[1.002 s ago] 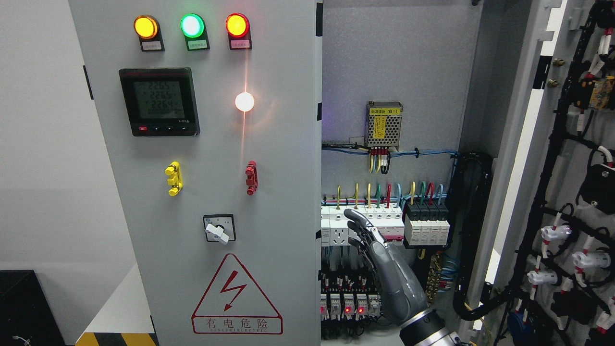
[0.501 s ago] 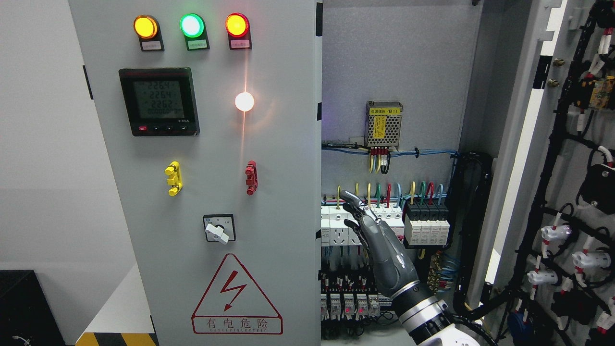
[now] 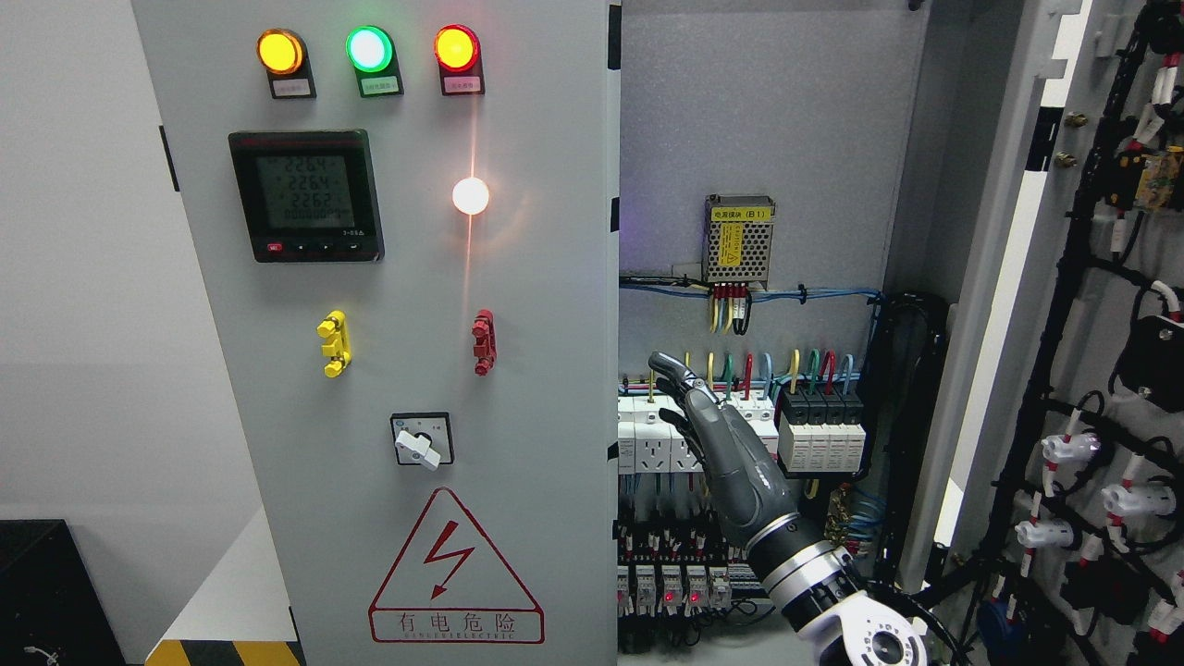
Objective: Open door with both hands
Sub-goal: 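Raise the right hand toward the inner edge of the closed light-panel door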
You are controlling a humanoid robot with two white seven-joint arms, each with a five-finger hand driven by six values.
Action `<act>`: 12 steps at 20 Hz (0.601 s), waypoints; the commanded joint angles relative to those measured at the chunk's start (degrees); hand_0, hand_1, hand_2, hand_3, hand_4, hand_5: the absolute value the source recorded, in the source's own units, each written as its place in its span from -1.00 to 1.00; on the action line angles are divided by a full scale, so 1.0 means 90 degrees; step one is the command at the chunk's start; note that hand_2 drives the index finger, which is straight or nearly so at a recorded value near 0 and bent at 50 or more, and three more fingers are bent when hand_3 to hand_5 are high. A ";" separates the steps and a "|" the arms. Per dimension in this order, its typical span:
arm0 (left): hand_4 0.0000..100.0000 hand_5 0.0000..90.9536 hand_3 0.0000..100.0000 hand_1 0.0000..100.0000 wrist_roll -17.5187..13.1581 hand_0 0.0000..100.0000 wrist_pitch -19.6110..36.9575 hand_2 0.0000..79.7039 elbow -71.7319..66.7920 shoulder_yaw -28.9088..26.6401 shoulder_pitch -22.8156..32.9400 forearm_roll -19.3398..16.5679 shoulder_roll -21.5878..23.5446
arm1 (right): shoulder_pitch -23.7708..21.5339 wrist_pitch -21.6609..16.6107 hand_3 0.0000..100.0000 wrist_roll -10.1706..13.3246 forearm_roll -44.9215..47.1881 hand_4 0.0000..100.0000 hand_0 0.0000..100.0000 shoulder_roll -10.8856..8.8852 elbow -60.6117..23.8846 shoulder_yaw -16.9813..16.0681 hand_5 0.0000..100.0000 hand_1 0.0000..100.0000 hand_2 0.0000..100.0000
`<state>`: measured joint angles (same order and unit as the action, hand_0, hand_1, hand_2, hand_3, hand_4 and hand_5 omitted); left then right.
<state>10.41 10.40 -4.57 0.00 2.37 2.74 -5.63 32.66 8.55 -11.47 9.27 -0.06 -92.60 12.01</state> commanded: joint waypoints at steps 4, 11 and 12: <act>-1.00 -1.00 -1.00 -1.00 0.0006 -1.00 -0.0004 -1.00 0.0000 -0.0137 0.0000 -0.0002 0.0000 | 0.0150 0.0124 -1.00 -0.0034 0.0024 -1.00 -0.62 0.0036 0.0220 -0.0016 -1.00 -1.00 -1.00; -1.00 -1.00 -1.00 -1.00 0.0006 -1.00 -0.0004 -1.00 0.0000 -0.0137 0.0000 -0.0002 0.0000 | 0.0287 0.0446 -1.00 -0.0034 0.0678 -1.00 -0.62 0.0016 0.0211 0.0003 -1.00 -1.00 -1.00; -1.00 -1.00 -1.00 -1.00 0.0006 -1.00 -0.0004 -1.00 0.0000 -0.0137 0.0000 -0.0002 0.0000 | 0.0287 0.0466 -1.00 -0.0034 0.0698 -1.00 -0.62 0.0016 0.0211 0.0013 -1.00 -1.00 -1.00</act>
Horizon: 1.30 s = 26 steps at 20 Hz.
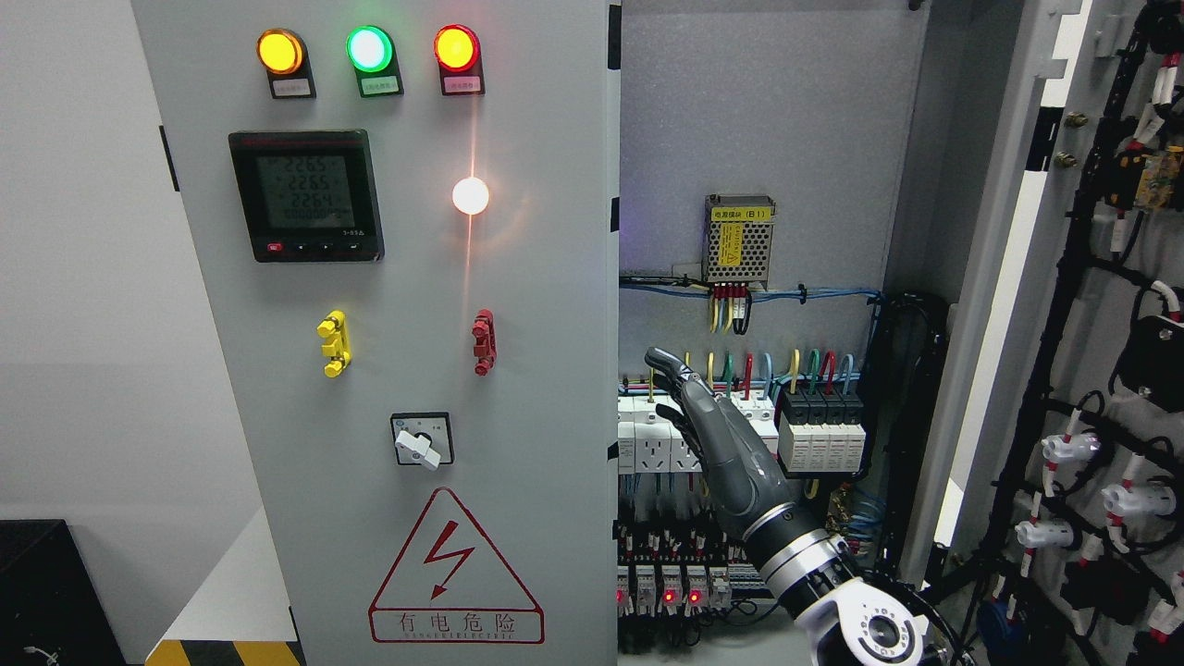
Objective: Open door with both hands
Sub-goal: 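Raise the right hand toward the inner edge of the closed light-panel door, then slide right hand fingers behind the closed light-panel door's inner edge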
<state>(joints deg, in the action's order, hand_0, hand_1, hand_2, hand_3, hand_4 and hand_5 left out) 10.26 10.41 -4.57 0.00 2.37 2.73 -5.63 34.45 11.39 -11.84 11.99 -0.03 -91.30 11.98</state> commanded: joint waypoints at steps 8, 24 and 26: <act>-1.00 -1.00 -1.00 -1.00 0.0022 -1.00 -0.0004 -1.00 0.0000 -0.0137 0.0000 -0.0001 0.0000 | 0.0264 0.0229 -1.00 -0.0013 0.0435 -1.00 -0.62 0.0013 0.0086 0.0066 -1.00 -1.00 -1.00; -1.00 -1.00 -1.00 -1.00 0.0022 -1.00 -0.0004 -1.00 0.0000 -0.0137 0.0000 -0.0001 0.0000 | 0.0567 0.0825 -1.00 -0.0033 0.1510 -1.00 -0.62 -0.0095 0.0486 0.0046 -1.00 -1.00 -1.00; -1.00 -1.00 -1.00 -1.00 0.0022 -1.00 -0.0004 -1.00 0.0000 -0.0137 0.0000 -0.0001 0.0000 | 0.0557 0.0834 -1.00 -0.0052 0.1510 -1.00 -0.62 -0.0192 0.0555 0.0027 -1.00 -1.00 -1.00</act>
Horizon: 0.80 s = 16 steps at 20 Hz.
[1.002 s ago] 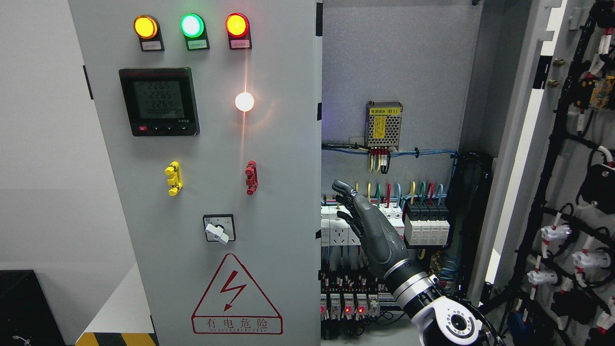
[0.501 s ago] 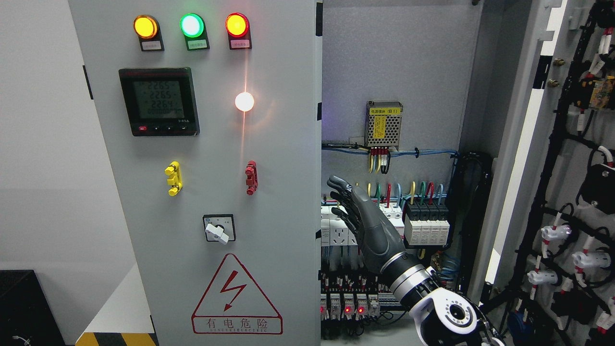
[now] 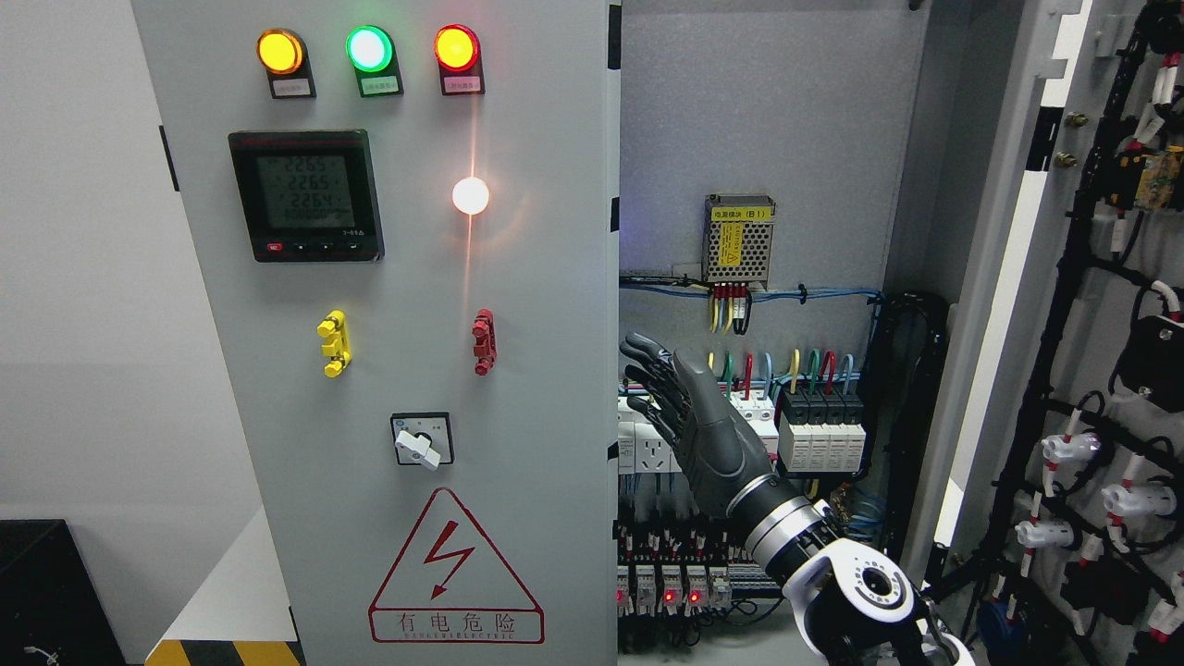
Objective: Open door with both hands
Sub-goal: 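Slide right hand fingers behind the closed light-panel door's inner edge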
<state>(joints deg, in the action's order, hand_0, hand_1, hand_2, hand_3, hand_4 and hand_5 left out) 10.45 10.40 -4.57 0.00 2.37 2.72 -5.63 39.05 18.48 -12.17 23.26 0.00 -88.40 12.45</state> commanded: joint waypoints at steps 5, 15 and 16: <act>-1.00 -1.00 -1.00 -1.00 0.0000 -1.00 -0.0003 -1.00 0.0000 -0.0137 0.0000 0.0001 0.0000 | 0.0114 0.0046 -1.00 -0.0337 0.0257 -1.00 -0.62 -0.0234 0.0291 -0.0045 -1.00 -1.00 -1.00; -1.00 -1.00 -1.00 -1.00 0.0000 -1.00 -0.0003 -1.00 0.0000 -0.0137 0.0000 0.0001 0.0000 | 0.0368 0.0173 -1.00 -0.0561 0.0765 -1.00 -0.62 -0.0292 0.0789 -0.0045 -1.00 -1.00 -1.00; -1.00 -1.00 -1.00 -1.00 0.0000 -1.00 -0.0013 -1.00 0.0000 -0.0137 0.0000 0.0001 0.0000 | 0.0378 0.0163 -1.00 -0.0571 0.0765 -1.00 -0.62 -0.0322 0.0809 -0.0045 -1.00 -1.00 -1.00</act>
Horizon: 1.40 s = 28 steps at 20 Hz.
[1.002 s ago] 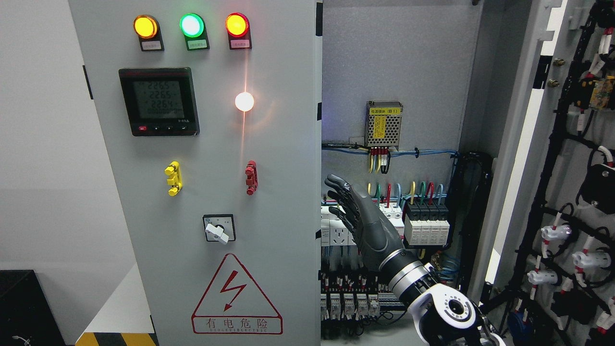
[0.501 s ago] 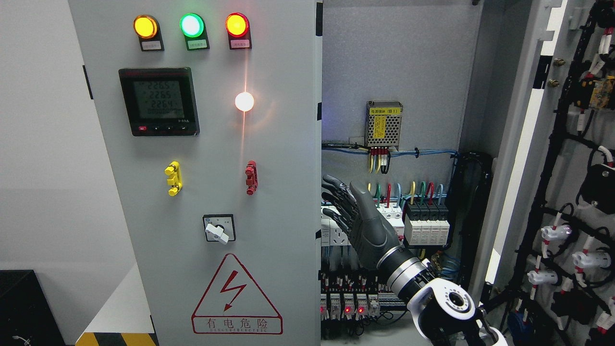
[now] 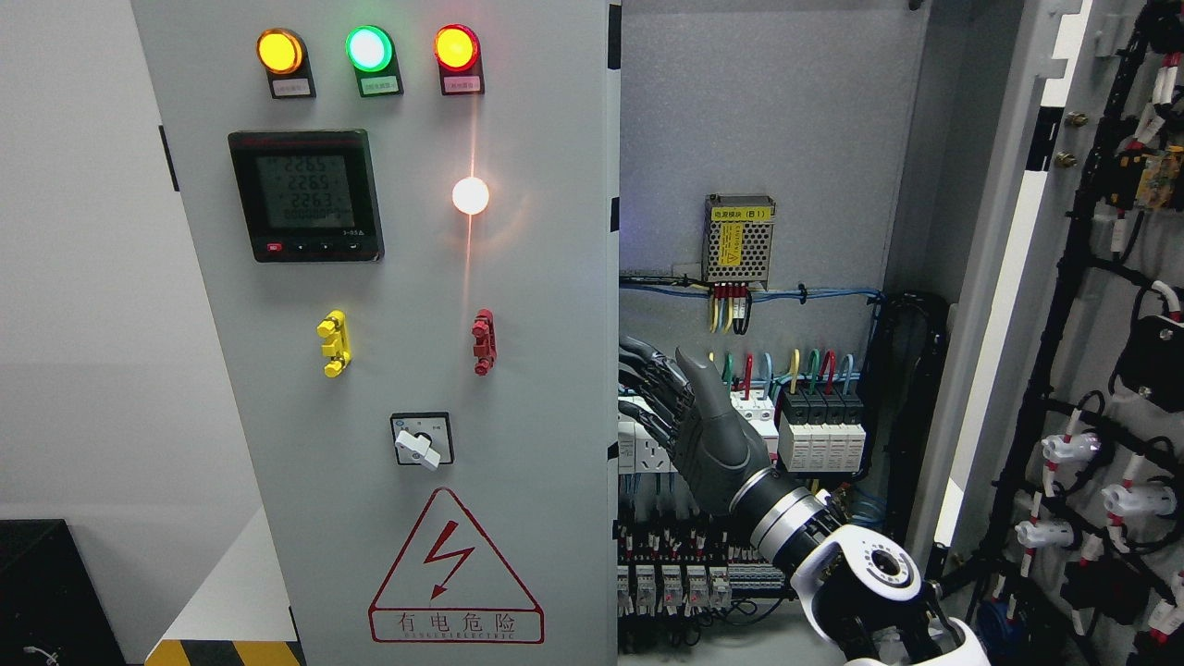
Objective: Open door with both hands
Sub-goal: 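Slide right hand fingers behind the closed light-panel door's inner edge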
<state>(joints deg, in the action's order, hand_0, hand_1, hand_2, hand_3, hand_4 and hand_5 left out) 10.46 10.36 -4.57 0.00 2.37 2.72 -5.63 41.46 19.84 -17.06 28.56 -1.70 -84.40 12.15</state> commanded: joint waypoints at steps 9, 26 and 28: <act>-1.00 -1.00 -1.00 -1.00 -0.0001 -1.00 0.0001 -1.00 0.0000 -0.0137 0.0000 0.0000 0.0000 | 0.0237 -0.0027 -1.00 -0.0281 0.0176 -1.00 -0.62 -0.0143 0.0491 -0.0012 -1.00 -1.00 -1.00; -1.00 -1.00 -1.00 -1.00 -0.0001 -1.00 0.0001 -1.00 0.0000 -0.0137 0.0000 0.0000 0.0000 | 0.0257 -0.0046 -1.00 -0.0488 0.0166 -1.00 -0.62 -0.0298 0.0344 -0.0002 -1.00 -1.00 -1.00; -1.00 -1.00 -1.00 -1.00 -0.0001 -1.00 0.0001 -1.00 0.0000 -0.0137 0.0000 0.0000 0.0000 | 0.0247 -0.0056 -1.00 -0.0488 0.0166 -1.00 -0.62 -0.0396 0.0335 0.0018 -1.00 -1.00 -1.00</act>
<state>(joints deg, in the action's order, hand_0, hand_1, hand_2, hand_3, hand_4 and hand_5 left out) 10.47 10.32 -4.57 0.00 2.37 2.71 -5.62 43.67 19.45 -21.41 30.05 -3.38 -81.36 12.11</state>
